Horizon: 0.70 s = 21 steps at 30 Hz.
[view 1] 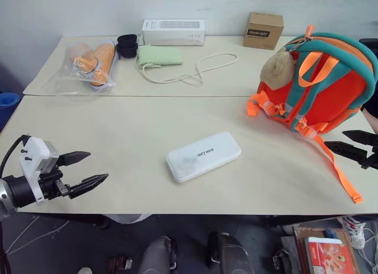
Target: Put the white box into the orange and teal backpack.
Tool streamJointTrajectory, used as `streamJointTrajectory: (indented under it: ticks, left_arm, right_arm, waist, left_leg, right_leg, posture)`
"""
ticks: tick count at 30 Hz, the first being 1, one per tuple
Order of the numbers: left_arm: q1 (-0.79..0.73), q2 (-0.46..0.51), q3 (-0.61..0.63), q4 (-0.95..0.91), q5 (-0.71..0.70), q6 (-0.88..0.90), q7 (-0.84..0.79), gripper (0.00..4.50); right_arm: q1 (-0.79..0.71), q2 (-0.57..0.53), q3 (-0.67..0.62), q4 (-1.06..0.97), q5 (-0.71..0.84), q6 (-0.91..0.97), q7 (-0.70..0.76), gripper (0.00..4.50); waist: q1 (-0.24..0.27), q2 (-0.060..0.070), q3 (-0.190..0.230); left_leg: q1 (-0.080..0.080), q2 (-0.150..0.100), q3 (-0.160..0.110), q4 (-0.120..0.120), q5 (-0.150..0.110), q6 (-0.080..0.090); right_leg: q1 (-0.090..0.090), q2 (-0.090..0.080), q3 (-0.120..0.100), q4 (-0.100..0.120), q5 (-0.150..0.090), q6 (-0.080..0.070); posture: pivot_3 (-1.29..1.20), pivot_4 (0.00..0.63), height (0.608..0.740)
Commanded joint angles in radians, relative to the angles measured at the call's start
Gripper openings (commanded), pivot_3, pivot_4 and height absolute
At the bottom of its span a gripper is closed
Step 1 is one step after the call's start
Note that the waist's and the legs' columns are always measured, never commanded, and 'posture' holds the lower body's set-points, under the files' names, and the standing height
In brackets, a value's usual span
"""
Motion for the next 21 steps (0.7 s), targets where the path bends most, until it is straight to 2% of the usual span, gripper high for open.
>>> streamJointTrajectory:
  ticks: [1, 5, 12, 13, 17, 21]
  left_arm:
    - [-0.052, 0.029, -0.079, -0.007, -0.016, -0.021, -0.059, 3.83]
    - [-0.173, 0.041, -0.262, 0.034, 0.043, -0.053, -0.093, 2.55]
    - [-0.361, 0.034, -0.546, 0.155, 0.209, -0.176, -0.169, 0.25]
    - [-0.382, 0.027, -0.578, 0.177, 0.234, -0.198, -0.176, 0.02]
    - [-0.488, -0.029, -0.68, 0.257, 0.307, -0.222, -0.159, 0.02]
    - [-0.544, -0.064, -0.725, 0.304, 0.353, -0.247, -0.162, 0.02]
  right_arm:
    - [-0.053, 0.008, 0.051, -0.125, 0.023, 0.02, -0.003, 3.87]
    - [-0.152, 0.063, 0.208, -0.197, -0.013, 0.009, -0.002, 2.49]
    - [-0.361, 0.219, 0.479, -0.116, -0.163, -0.092, 0.006, 0.01]
    - [-0.386, 0.239, 0.507, -0.085, -0.191, -0.112, 0.003, 0.0]
    - [-0.479, 0.322, 0.597, 0.075, -0.311, -0.218, -0.026, 0.0]
    - [-0.512, 0.362, 0.645, 0.146, -0.378, -0.288, -0.005, 0.0]
  waist:
    - [-0.002, 0.0, 0.0]
    - [-0.002, 0.0, 0.0]
    - [-0.002, 0.0, 0.0]
    - [-0.003, 0.0, 0.0]
    - [-0.002, 0.0, 0.0]
    - [-0.002, 0.0, 0.0]
  left_leg:
    - [0.0, 0.0, 0.001, 0.0, 0.0, 0.0]
    - [0.003, 0.002, 0.003, 0.0, 0.0, -0.001]
    - [0.002, 0.001, 0.01, 0.0, 0.0, -0.001]
    - [0.002, 0.001, 0.01, 0.0, 0.0, -0.001]
    - [0.001, 0.001, 0.012, 0.002, 0.0, 0.0]
    - [0.0, 0.001, 0.012, 0.003, 0.001, 0.0]
  right_leg:
    - [0.0, 0.0, 0.001, 0.001, 0.0, 0.0]
    - [-0.001, 0.002, 0.003, 0.003, 0.0, 0.0]
    - [-0.005, 0.003, 0.001, 0.005, 0.0, 0.0]
    - [-0.006, 0.003, 0.001, 0.005, 0.0, 0.0]
    - [-0.006, 0.004, 0.001, 0.006, 0.0, 0.0]
    - [-0.006, 0.006, 0.002, 0.009, 0.0, 0.001]
  posture:
    - [0.0, 0.15, 0.74]
    - [0.0, 0.15, 0.74]
    - [0.0, 0.15, 0.74]
    - [0.0, 0.15, 0.74]
    - [0.0, 0.15, 0.74]
    - [0.0, 0.15, 0.74]
